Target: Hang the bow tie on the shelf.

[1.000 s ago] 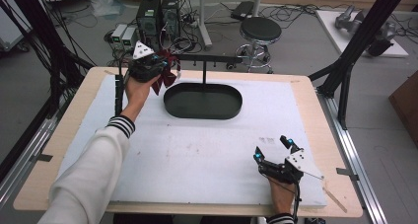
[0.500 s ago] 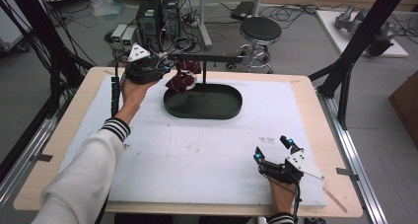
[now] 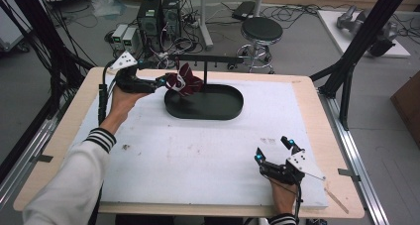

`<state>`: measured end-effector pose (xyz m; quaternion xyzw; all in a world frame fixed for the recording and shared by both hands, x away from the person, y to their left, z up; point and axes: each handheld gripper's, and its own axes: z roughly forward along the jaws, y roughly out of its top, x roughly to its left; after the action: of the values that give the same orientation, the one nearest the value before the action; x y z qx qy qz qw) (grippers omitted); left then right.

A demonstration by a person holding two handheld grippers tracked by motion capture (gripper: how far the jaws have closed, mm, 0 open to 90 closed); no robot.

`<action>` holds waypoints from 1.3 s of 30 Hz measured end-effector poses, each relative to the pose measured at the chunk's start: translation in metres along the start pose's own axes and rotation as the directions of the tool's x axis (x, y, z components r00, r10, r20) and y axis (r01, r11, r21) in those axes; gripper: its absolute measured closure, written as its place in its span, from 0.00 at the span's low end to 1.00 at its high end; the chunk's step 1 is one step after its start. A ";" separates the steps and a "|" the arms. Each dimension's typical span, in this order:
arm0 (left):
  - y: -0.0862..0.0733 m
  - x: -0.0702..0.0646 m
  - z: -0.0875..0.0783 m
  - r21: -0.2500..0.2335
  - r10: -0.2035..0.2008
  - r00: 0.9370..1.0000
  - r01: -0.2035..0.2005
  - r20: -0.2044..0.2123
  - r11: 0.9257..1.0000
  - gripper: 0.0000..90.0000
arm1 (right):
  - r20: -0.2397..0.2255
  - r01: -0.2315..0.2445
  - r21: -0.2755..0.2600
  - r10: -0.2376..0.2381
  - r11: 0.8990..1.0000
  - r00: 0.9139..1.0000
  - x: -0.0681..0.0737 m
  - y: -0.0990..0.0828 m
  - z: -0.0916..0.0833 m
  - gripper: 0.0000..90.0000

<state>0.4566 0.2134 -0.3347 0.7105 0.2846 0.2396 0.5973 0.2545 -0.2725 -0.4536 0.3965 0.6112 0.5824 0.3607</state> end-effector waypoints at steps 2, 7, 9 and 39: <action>-0.006 -0.001 -0.009 -0.005 -0.002 1.000 0.002 0.002 1.000 0.09 | -0.001 0.004 -0.001 -0.004 1.000 1.000 0.000 0.000 0.000 0.04; -0.022 -0.007 -0.035 -0.018 -0.007 1.000 0.007 0.023 1.000 0.09 | 0.002 0.008 0.000 -0.008 1.000 1.000 0.000 0.000 0.000 0.04; -0.031 -0.014 -0.049 -0.026 -0.005 0.999 0.006 0.035 1.000 0.09 | 0.003 0.010 -0.004 -0.010 1.000 1.000 0.000 0.000 0.000 0.04; -0.151 -0.093 -0.162 -0.221 -0.017 0.990 -0.016 -0.143 0.975 0.09 | 0.013 0.012 -0.012 -0.012 1.000 1.000 0.002 -0.001 -0.001 0.04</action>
<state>0.2610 0.2830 -0.4556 0.6203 0.2987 0.3204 0.6506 0.2528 -0.2714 -0.4540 0.3942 0.6076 0.5814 0.3706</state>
